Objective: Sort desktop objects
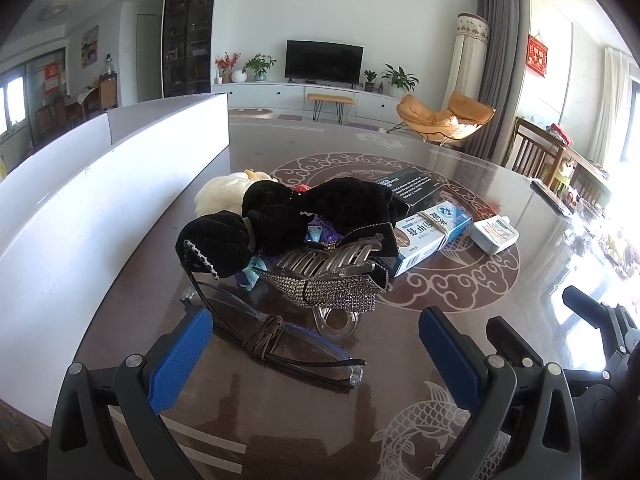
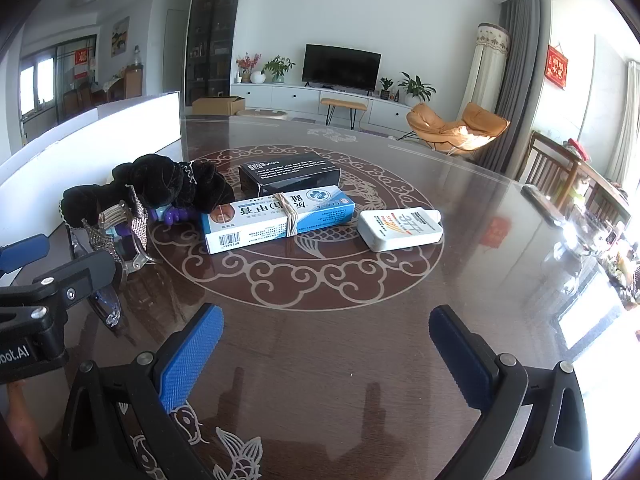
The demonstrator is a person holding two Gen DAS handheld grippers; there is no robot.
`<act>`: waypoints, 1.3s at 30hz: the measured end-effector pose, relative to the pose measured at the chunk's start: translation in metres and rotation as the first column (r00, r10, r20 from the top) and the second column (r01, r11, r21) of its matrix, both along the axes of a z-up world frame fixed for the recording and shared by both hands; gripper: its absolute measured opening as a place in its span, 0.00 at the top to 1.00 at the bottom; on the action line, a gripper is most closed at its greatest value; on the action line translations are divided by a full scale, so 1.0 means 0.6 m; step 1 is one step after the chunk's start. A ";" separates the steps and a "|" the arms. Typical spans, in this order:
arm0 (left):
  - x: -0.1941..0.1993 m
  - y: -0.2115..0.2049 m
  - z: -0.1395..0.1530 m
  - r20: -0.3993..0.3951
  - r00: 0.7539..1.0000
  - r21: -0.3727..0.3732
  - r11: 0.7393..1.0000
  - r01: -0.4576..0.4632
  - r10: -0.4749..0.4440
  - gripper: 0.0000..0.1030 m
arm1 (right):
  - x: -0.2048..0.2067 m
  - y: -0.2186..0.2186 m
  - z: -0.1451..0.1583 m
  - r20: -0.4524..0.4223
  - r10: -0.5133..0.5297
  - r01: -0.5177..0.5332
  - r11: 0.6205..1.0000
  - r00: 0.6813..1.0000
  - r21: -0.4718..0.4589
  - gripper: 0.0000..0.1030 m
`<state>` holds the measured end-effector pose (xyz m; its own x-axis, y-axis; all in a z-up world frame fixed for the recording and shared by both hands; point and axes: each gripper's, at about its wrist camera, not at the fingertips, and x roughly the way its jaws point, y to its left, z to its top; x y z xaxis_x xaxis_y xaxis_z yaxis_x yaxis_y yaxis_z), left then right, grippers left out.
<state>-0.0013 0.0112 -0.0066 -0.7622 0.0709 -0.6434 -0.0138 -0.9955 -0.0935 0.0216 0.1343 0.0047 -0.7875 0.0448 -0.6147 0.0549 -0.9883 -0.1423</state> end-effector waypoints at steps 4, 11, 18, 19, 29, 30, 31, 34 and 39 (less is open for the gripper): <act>-0.002 0.002 -0.001 0.005 1.000 -0.001 1.000 0.004 -0.004 0.00 | 0.000 0.000 0.000 0.001 0.002 -0.002 1.000 1.000 0.001 0.00; -0.003 0.006 -0.004 0.009 1.000 -0.005 1.000 0.011 -0.011 0.00 | -0.001 0.000 -0.001 0.003 0.003 -0.003 1.000 1.000 0.004 0.00; -0.004 0.009 -0.006 0.014 1.000 -0.006 1.000 0.015 -0.015 0.00 | -0.001 0.000 -0.001 0.003 0.003 -0.003 1.000 1.000 0.004 0.00; -0.005 0.009 -0.006 0.015 1.000 -0.007 1.000 0.016 -0.016 0.00 | -0.001 0.000 -0.001 0.003 0.003 -0.003 1.000 1.000 0.004 0.00; -0.006 0.014 -0.010 0.023 0.999 -0.017 1.000 0.024 -0.024 0.00 | -0.001 0.000 -0.001 0.004 0.003 -0.003 1.000 1.000 0.004 0.00; -0.005 0.014 -0.010 0.023 0.999 -0.017 1.000 0.025 -0.024 0.00 | -0.001 0.000 -0.001 0.004 0.003 -0.003 1.000 1.000 0.004 0.00; -0.005 0.014 -0.010 0.023 0.999 -0.017 1.000 0.024 -0.024 0.00 | -0.001 0.000 -0.001 0.004 0.003 -0.003 1.000 1.000 0.005 0.00; -0.005 0.014 -0.010 0.024 0.999 -0.016 1.000 0.024 -0.024 0.00 | -0.001 0.000 -0.001 0.004 0.003 -0.003 1.000 1.000 0.004 0.00; -0.005 0.015 -0.010 0.025 0.999 -0.016 1.000 0.026 -0.025 0.00 | -0.001 0.000 -0.001 0.004 0.003 -0.003 1.000 1.000 0.005 0.00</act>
